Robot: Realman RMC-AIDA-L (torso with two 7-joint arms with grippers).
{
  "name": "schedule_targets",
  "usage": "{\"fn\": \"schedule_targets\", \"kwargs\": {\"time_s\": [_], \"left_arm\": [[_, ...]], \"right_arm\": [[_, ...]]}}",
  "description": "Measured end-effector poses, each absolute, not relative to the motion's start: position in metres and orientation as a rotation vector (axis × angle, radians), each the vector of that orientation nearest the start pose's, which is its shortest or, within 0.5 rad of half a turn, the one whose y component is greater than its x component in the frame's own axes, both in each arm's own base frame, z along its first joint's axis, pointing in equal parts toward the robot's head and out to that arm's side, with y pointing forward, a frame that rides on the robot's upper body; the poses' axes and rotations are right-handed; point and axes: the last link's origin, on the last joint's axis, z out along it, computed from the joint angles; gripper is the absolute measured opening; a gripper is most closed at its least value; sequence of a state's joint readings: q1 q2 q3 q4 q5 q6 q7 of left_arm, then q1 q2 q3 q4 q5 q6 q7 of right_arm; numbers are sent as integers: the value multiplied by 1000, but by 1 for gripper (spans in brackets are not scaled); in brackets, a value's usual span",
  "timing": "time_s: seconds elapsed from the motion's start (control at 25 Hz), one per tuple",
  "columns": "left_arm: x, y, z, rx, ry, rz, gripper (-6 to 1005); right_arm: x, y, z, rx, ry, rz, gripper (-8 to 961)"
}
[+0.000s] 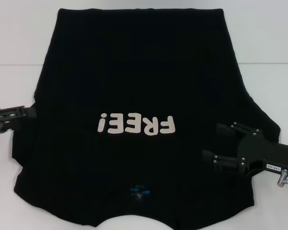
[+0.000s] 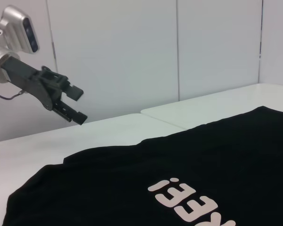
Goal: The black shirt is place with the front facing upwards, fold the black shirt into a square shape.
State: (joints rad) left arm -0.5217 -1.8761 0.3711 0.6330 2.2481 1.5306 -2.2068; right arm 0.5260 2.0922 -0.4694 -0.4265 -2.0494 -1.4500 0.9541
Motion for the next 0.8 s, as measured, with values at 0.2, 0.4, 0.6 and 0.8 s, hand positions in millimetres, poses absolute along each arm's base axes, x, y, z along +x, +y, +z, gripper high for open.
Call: {"fn": "schedule_targets", "kwargs": {"time_s": [0.2, 0.4, 0.6, 0.8], "left_arm": [[-358, 345, 107, -1942, -1760, -547, 887], [-368, 350, 96, -1892, -1735, -521, 881], [-373, 353, 80, -1866, -1734, -501, 875], [-376, 352, 80, -1849, -1733, -493, 868]], "right_arm": [[292, 318, -27, -2574, 427, 696, 917], [292, 318, -27, -2575, 429, 696, 918], [293, 316, -26, -2574, 436, 695, 918], [294, 315, -26, -2573, 440, 695, 918]]}}
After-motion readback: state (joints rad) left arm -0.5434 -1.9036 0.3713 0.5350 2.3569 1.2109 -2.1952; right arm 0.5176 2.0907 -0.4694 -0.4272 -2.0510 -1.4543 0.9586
